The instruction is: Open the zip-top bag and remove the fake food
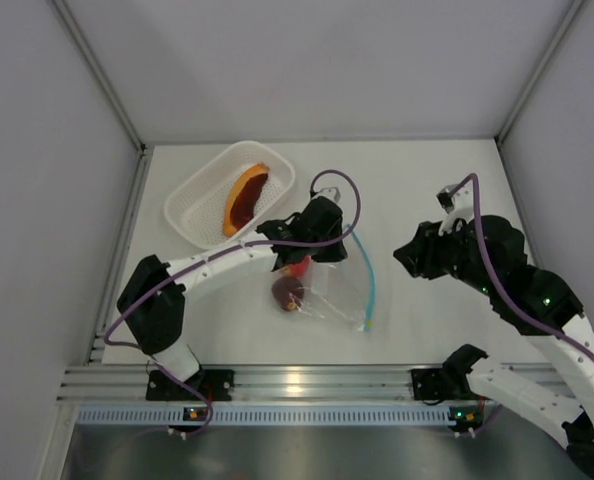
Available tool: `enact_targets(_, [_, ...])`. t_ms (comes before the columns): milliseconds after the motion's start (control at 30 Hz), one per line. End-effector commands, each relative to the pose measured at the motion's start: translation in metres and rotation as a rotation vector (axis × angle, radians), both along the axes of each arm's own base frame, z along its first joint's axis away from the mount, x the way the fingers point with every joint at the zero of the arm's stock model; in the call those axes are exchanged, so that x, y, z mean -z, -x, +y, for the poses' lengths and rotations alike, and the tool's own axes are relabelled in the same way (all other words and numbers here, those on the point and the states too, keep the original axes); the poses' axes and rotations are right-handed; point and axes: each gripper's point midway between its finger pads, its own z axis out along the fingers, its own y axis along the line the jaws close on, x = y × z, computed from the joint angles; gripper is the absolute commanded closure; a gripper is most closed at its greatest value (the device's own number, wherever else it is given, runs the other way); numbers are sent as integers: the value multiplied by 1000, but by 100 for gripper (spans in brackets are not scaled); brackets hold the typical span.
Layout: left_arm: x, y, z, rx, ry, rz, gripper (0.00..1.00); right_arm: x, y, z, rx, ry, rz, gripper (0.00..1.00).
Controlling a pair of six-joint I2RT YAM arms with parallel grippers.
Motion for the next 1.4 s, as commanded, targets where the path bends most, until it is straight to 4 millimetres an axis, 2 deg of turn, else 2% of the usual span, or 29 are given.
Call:
enact_targets(0, [-44,1,-3,13,77,-58,100,-4,0,9,-17,-70,-26,61])
enact_targets(33, [-54,1,-3,12,96,-69,100,-2,-2,13,-20,-84,-25,65])
enact_targets(67, [-59,3,-5,18,112,-70,100,9,0,21,-47,-109,6,67])
enact_targets(133, [-75,4,-8,27,146,-83,100,4,-8,36,-73,-178,-24,74])
enact_targets(167, [-81,5,-8,28,161,-87,100,16,-10,46,-91,-194,9,76])
enact_targets(200, [-85,6,-9,29,176,-84,100,19,-13,50,-90,-205,19,77])
enact_targets(367, [-114,9,-12,34,238,-108,100,24,-32,79,-122,-292,37,81])
enact_targets(433, [-123,11,-13,39,258,-112,100,28,-41,84,-108,-291,39,83])
enact_targets(500, [-131,12,-15,39,276,-117,100,39,-56,87,-66,-272,55,86])
enact_targets(633, [-145,16,-15,34,313,-124,100,55,-72,97,-41,-238,85,89])
enact_targets(667, [-147,16,-15,30,320,-121,100,67,-78,98,-19,-189,92,89])
enact_targets(767, [-156,16,-8,1,337,-141,100,88,-87,93,33,-96,114,89])
enact_targets(833, [-160,17,0,-17,338,-159,100,102,-90,83,76,-36,125,89])
enact_targets(1033, [-167,26,18,-20,342,-194,100,124,-104,34,200,167,98,88])
enact_targets(1100, [-163,33,21,1,343,-186,100,120,-114,9,290,237,75,87])
enact_targets(1167, [-152,37,25,8,328,-167,100,119,-118,-19,368,337,68,88])
enact_targets(1233, [-150,43,31,15,329,-168,100,105,-124,-42,457,420,28,88])
enact_targets(1300, [-136,48,37,16,307,-155,100,99,-124,-44,451,445,27,86])
enact_targets(1367, [-125,49,41,6,287,-145,100,102,-121,-29,363,416,52,84])
